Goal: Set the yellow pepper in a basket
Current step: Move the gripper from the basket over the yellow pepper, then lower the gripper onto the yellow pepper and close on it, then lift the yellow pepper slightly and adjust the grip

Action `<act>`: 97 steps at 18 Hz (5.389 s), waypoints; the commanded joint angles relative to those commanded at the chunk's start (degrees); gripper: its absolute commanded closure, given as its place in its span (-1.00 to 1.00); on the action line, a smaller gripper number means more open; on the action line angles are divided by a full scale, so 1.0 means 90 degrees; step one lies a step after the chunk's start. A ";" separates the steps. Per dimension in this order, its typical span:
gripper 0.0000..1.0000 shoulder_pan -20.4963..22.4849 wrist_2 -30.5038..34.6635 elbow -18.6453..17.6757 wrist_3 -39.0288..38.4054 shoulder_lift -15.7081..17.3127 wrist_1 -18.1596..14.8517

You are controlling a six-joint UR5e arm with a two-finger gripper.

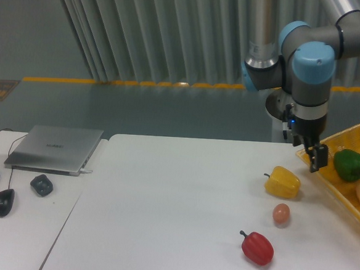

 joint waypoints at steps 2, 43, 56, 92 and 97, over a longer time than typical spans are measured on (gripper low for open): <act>-1.00 -0.0127 -0.0019 -0.0010 0.0049 0.0000 0.0010; -1.00 -0.1192 0.1923 -0.0654 0.1797 -0.0850 0.0254; -1.00 -0.1231 0.2100 -0.0723 0.1777 -0.0967 0.0264; -1.00 -0.1641 0.3213 -0.0820 0.1602 -0.1191 0.0557; -1.00 -0.1651 0.3262 -0.0898 0.1523 -0.1211 0.0547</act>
